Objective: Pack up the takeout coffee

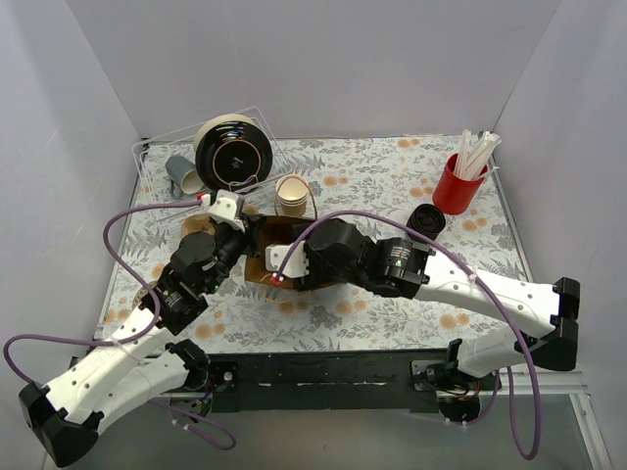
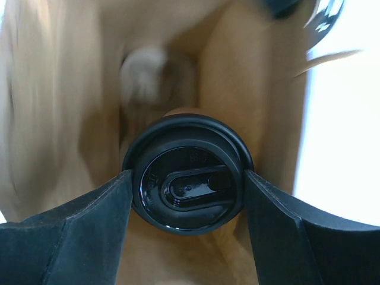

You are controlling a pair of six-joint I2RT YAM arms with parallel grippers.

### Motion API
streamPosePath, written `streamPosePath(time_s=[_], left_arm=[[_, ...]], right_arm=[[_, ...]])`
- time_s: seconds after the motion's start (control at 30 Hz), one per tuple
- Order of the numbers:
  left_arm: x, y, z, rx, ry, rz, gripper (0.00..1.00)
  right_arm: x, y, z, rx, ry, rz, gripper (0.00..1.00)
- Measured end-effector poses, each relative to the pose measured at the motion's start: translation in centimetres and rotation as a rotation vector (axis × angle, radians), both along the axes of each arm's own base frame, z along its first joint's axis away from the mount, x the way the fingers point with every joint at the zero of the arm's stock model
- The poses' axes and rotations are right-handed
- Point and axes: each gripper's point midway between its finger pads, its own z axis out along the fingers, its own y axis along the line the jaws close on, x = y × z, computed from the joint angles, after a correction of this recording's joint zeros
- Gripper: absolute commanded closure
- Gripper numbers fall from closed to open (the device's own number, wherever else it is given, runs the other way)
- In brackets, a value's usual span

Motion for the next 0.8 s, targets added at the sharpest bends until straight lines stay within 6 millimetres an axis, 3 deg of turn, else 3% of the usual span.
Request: streamPosePath(time_s=[0.27, 0.6, 0.8], left_arm=[[-0.6, -1.0, 0.3, -0.005, -0.009, -0.070, 1.00], [-0.7, -1.9, -0.6, -0.038, 0.046, -0.092, 1.00], [-0.8, -2.3, -1.3, -0.065, 0.055, -0.108, 1.00]], right_arm=[[0.8, -3.8, -6.0, -0.129, 0.031, -0.021, 0.82], [2.6, -4.7, -7.4, -0.101, 0.028, -0.021, 0.83], [2.6, -4.7, -8.2, -0.066, 0.019, 0.029, 0.83]])
